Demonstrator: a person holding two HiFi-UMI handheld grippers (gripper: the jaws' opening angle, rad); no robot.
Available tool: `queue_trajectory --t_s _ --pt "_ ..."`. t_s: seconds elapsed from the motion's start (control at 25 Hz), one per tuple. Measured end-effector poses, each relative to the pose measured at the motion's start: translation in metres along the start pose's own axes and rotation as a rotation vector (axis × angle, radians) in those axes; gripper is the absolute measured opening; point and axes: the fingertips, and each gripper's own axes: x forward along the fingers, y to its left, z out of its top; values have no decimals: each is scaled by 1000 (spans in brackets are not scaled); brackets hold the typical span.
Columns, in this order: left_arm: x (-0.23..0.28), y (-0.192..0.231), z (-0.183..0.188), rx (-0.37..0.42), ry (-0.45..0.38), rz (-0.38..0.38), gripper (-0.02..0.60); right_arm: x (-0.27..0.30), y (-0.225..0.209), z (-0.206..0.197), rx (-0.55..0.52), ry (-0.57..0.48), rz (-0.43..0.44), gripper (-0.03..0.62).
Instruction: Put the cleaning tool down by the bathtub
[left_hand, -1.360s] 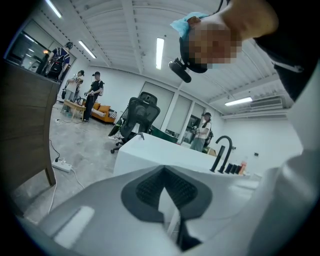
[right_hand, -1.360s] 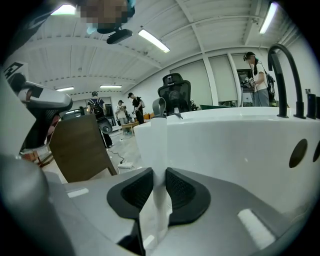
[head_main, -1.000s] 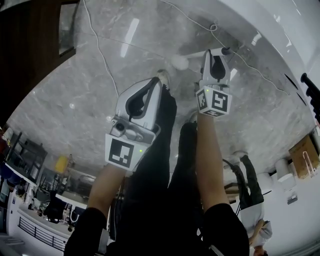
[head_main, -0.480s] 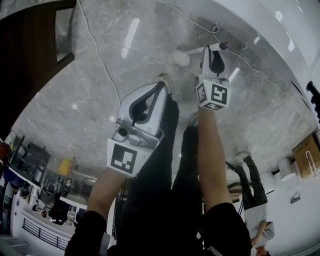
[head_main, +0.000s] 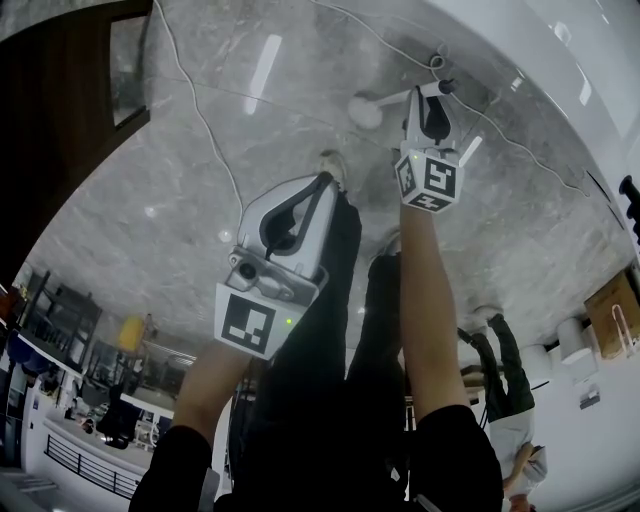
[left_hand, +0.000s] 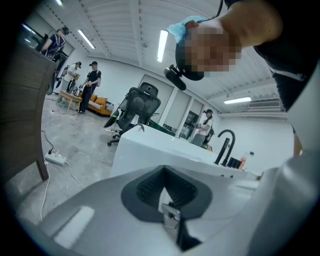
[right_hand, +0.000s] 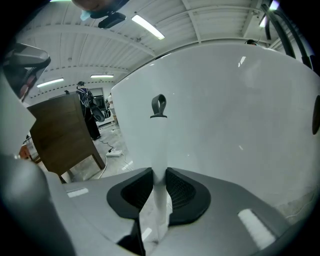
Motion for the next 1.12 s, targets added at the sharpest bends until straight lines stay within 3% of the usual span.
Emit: queue_trajectory --t_s 1.12 --pt "6 25 -5 -23 12 25 6 51 -31 -8 54 26 -33 84"
